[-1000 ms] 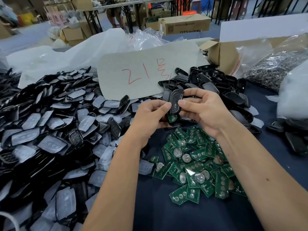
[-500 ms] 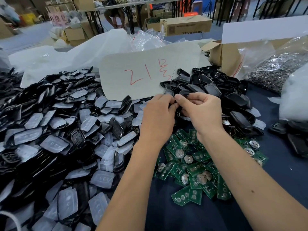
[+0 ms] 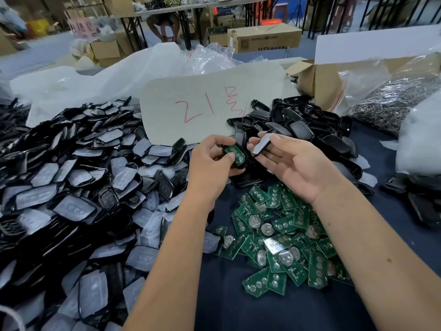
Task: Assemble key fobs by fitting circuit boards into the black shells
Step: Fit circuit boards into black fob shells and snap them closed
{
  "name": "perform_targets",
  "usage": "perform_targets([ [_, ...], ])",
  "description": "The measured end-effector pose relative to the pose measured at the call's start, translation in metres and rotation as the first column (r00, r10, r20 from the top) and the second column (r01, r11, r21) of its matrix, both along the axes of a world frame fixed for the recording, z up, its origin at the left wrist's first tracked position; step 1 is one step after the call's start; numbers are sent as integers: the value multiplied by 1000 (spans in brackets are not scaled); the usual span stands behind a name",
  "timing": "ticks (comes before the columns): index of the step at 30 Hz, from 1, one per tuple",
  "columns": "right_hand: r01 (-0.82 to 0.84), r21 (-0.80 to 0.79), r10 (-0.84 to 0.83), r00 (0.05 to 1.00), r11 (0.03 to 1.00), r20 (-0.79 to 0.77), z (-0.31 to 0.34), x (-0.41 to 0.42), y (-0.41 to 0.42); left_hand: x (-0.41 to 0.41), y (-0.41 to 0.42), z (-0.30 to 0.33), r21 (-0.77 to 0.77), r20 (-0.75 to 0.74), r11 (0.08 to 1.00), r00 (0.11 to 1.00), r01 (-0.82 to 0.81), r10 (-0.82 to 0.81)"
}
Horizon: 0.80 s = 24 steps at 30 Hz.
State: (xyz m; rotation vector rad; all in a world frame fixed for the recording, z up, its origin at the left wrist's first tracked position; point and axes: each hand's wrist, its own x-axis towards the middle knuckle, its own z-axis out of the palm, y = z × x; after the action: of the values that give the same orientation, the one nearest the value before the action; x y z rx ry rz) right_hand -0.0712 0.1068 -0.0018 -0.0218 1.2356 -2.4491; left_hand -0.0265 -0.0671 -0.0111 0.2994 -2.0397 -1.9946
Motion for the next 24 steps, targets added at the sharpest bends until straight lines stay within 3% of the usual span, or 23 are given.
perform_targets([
  [10,-104,136,120,986,985,-113,-4,0,0,-2,-1,-3,34,-8,999,999,-38,38],
  [24,28,331,38,981,943,-192,-8,1,-7,-1,3,-2,-32,-36,999,998,-44,42],
])
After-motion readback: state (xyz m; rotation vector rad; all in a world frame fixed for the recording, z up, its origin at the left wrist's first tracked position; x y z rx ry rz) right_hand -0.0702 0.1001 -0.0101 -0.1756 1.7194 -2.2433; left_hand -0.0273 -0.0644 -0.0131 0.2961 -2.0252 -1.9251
